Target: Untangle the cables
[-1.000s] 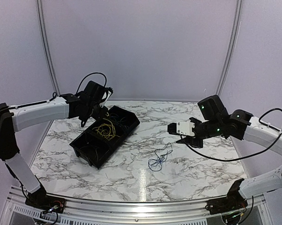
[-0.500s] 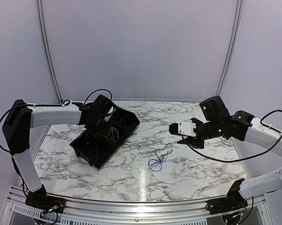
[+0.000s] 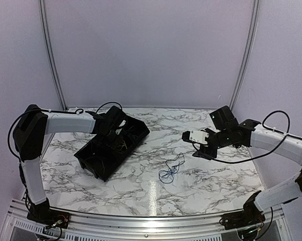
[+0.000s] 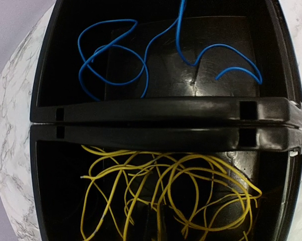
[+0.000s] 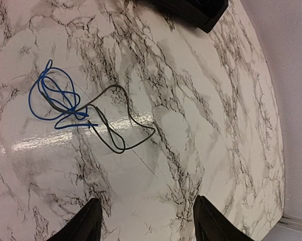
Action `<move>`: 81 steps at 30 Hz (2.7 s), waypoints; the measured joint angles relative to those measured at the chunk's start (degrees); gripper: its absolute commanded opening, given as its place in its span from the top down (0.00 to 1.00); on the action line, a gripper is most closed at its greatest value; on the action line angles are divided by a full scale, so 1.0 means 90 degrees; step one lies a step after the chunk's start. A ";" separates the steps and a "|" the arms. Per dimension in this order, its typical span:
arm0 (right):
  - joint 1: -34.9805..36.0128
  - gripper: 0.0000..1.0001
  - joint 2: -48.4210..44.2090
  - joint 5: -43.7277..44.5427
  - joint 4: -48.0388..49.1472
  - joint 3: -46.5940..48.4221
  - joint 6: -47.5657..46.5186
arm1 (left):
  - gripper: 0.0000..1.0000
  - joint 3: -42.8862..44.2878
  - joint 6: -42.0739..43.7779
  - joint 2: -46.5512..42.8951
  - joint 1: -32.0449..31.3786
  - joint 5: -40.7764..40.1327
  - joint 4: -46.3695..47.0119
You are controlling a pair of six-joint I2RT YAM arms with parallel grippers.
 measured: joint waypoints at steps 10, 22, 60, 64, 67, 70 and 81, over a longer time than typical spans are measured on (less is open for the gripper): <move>-0.0622 0.42 0.1576 -0.0984 0.0216 0.0362 0.0962 | 0.48 0.0034 -0.0486 -0.0799 0.0000 0.0177 -0.0498; -0.0634 0.46 0.2730 -0.1792 0.0741 0.0860 0.2441 | 0.42 -0.0714 -0.1554 -0.2934 -0.0073 0.0767 -0.0641; -0.0325 1.00 0.1265 -0.2514 0.0503 0.2086 0.4362 | 0.43 0.0459 -0.2912 -0.0168 -0.2086 0.1739 0.3631; -0.0325 1.00 0.1156 -0.2681 0.0301 0.2472 0.4437 | 0.52 0.0687 -0.2970 0.0308 -0.2086 0.1877 0.3852; -0.0323 1.00 0.1122 -0.2997 0.0002 0.2997 0.4500 | 0.61 0.0828 -0.3009 0.0614 -0.2084 0.1872 0.3988; -0.0316 1.00 0.1120 -0.3330 -0.0342 0.3708 0.4556 | 0.67 0.0913 -0.3033 0.0911 -0.2059 0.1909 0.4150; -0.0571 1.00 0.1503 -0.3376 -0.0882 0.7830 0.4675 | 0.75 0.0862 -0.3274 0.2042 -0.1972 0.2659 0.4665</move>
